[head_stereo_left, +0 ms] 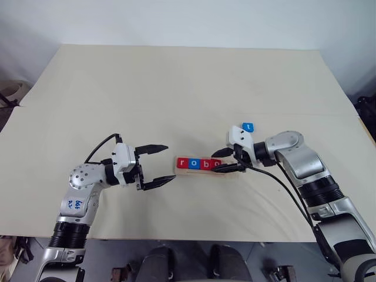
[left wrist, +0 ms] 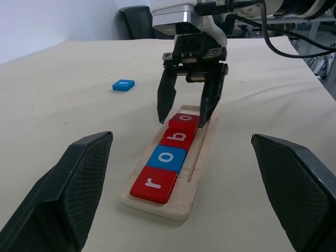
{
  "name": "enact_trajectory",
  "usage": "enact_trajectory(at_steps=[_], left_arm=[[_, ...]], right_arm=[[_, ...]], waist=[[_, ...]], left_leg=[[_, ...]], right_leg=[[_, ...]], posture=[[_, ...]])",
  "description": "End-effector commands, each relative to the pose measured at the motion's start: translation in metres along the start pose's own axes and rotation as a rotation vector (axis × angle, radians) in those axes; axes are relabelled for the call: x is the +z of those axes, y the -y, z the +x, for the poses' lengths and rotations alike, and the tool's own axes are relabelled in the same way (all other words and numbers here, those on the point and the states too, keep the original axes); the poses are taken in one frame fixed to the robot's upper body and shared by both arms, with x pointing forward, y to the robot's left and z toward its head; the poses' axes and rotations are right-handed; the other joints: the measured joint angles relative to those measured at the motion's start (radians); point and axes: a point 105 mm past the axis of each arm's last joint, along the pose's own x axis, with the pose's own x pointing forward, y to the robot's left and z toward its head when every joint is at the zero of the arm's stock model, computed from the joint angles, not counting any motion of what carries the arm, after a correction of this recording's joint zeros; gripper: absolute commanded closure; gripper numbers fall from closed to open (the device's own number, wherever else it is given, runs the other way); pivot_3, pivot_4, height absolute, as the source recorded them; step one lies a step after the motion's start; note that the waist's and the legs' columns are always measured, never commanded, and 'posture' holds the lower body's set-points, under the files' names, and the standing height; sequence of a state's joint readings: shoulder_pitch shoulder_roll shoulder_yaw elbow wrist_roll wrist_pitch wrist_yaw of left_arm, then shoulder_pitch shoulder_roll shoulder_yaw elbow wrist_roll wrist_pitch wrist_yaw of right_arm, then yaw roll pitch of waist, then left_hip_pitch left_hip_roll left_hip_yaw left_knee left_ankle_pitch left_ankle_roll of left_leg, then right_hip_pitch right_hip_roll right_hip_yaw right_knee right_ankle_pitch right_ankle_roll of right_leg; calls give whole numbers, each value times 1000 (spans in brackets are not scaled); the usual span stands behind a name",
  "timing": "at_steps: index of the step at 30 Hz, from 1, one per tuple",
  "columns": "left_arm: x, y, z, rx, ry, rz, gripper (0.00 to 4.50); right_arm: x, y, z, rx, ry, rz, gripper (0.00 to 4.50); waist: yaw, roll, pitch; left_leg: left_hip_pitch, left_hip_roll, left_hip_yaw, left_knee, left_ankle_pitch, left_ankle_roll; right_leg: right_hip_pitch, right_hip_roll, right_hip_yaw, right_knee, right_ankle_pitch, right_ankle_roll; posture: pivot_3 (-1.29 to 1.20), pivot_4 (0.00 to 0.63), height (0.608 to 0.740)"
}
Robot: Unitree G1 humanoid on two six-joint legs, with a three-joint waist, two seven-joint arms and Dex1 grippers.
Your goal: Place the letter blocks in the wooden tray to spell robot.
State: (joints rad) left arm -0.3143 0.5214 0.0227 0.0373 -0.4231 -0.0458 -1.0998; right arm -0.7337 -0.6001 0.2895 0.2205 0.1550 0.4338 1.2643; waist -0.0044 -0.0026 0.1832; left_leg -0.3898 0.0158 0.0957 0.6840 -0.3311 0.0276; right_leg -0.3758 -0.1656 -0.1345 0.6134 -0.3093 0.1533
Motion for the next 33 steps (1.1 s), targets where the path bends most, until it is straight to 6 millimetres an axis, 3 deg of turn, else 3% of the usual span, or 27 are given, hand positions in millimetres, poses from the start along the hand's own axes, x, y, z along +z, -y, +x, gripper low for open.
enact_trajectory(at_steps=[1,2,9,13,23,28,33], left_arm=[[13,0,1,-3,22,52,0],[13,0,1,-2,22,52,0],[13,1,1,-4,20,48,0],[12,1,1,-6,20,47,0],[10,1,0,-4,21,45,0],[9,1,-1,-1,18,44,0],[9,1,-2,1,18,43,0]], right_arm=[[8,-1,-4,-6,19,-34,327],[9,-1,-6,-6,23,-37,36],[12,1,-21,-43,48,-39,36],[19,-3,-21,-26,76,-34,987],[17,-3,3,-65,54,-60,4458],[9,-2,6,-68,28,-48,4487],[0,0,-4,-73,7,-30,4487]], waist=[[0,0,0],[0,0,0],[1,0,0],[1,0,0],[0,0,0],[2,0,0],[0,0,0]], left_leg=[[0,0,0,0,0,0],[0,0,0,0,0,0],[0,0,0,0,0,0],[0,0,0,0,0,0],[0,0,0,0,0,0],[0,0,0,0,0,0],[0,0,0,0,0,0]], right_leg=[[0,0,0,0,0,0],[0,0,0,0,0,0],[0,0,0,0,0,0],[0,0,0,0,0,0],[0,0,0,0,0,0],[0,0,0,0,0,0],[0,0,0,0,0,0]], posture=[[0,150,740],[0,150,740],[0,150,740],[0,150,740],[0,150,740],[0,150,740],[0,150,740]])
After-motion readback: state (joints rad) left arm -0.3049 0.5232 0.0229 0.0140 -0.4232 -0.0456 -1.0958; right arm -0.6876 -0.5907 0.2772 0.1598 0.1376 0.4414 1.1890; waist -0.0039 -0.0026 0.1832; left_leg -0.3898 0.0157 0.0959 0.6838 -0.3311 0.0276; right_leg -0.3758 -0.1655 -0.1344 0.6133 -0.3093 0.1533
